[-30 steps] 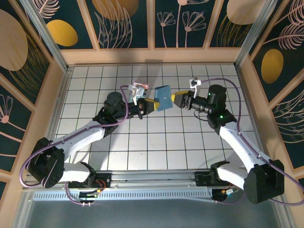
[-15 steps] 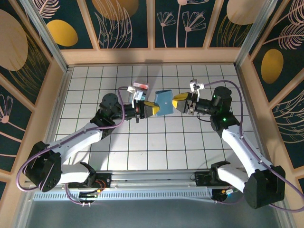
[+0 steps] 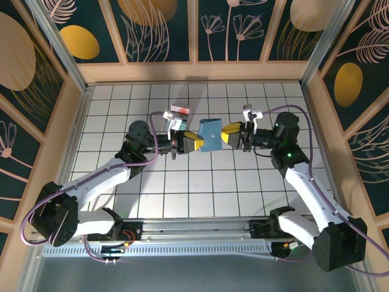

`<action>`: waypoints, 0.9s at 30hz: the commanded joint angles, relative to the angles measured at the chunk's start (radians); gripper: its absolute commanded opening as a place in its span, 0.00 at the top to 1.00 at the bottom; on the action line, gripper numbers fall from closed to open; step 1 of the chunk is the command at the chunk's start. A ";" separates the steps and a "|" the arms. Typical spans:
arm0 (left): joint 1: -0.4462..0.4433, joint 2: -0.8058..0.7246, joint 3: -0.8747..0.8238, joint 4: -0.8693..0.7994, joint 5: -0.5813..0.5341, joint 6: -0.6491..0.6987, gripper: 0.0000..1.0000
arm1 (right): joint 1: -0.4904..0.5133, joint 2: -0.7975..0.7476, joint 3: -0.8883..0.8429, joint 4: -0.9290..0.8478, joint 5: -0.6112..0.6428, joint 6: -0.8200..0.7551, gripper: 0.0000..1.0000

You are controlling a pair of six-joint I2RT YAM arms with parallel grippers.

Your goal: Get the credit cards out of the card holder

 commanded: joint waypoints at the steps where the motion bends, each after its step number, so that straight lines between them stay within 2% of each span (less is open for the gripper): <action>1: -0.007 -0.035 0.054 0.155 -0.010 0.020 1.00 | 0.025 -0.010 -0.042 -0.054 -0.104 -0.020 0.70; 8: -0.007 -0.007 0.089 0.124 -0.049 0.033 1.00 | 0.030 -0.041 -0.048 -0.080 -0.096 -0.013 0.69; 17: -0.007 0.041 0.148 0.118 0.021 0.037 1.00 | 0.033 -0.099 -0.086 -0.001 -0.067 0.072 0.64; 22: -0.008 0.061 0.148 0.155 0.055 -0.007 1.00 | 0.054 -0.081 -0.086 0.074 -0.057 0.117 0.61; 27: -0.007 0.053 0.140 0.124 0.055 0.002 1.00 | 0.059 -0.061 -0.031 -0.012 0.001 0.060 0.60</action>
